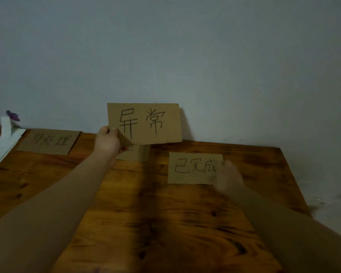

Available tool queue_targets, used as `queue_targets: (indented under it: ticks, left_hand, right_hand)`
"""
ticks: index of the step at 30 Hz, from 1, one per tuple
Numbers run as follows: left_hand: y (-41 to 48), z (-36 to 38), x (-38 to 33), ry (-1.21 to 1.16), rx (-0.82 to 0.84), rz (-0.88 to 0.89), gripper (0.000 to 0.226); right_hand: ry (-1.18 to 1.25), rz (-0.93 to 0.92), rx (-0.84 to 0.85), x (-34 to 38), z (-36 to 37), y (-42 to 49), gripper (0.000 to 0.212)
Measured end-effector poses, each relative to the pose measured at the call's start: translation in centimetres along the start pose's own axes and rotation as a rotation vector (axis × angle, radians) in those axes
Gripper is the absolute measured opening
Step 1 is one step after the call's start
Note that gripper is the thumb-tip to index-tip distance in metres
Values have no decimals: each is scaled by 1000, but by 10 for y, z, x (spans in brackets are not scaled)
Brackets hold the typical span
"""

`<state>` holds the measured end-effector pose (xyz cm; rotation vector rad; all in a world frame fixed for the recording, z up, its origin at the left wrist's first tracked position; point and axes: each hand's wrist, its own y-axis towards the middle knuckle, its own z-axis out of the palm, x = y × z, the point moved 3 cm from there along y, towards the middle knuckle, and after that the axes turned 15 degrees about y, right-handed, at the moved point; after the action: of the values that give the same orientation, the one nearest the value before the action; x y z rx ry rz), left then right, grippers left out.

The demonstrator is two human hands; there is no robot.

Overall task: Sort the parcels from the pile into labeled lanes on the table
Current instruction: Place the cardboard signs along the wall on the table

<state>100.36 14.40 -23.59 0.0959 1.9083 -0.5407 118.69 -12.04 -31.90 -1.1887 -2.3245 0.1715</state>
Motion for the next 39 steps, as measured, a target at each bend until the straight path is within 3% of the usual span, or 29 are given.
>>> queue_targets:
  ticks: [2, 4, 16, 18, 22, 24, 27, 31, 39]
  left_hand:
    - [-2, 14, 2, 13, 0, -19, 16]
    - [0, 25, 3, 32, 0, -23, 16]
    - [-1, 32, 9, 52, -56, -63, 26]
    - [-6, 31, 10, 53, -44, -81, 26]
    - [-26, 40, 4, 58, 25, -95, 26]
    - [-40, 47, 1, 66, 89, -84, 26]
    - [-61, 57, -4, 166, 185, 34, 30]
    - [-95, 75, -8, 386, 224, 286, 69]
    - [-147, 173, -12, 850, 331, 575, 66]
  right_hand:
    - [-125, -159, 163, 2, 15, 2, 60]
    - [-209, -144, 321, -8, 35, 5, 64]
    - [-216, -12, 289, -26, 19, 77, 65]
    - [-19, -17, 240, -9, 12, 73, 68]
    - [976, 9, 135, 31, -9, 46, 61]
    - [1181, -48, 88, 40, -21, 29, 54]
    - [1218, -51, -116, 32, -36, 6, 59]
    - [1150, -32, -222, 1, -51, -28, 63]
    - [818, 13, -258, -91, -91, -61, 67]
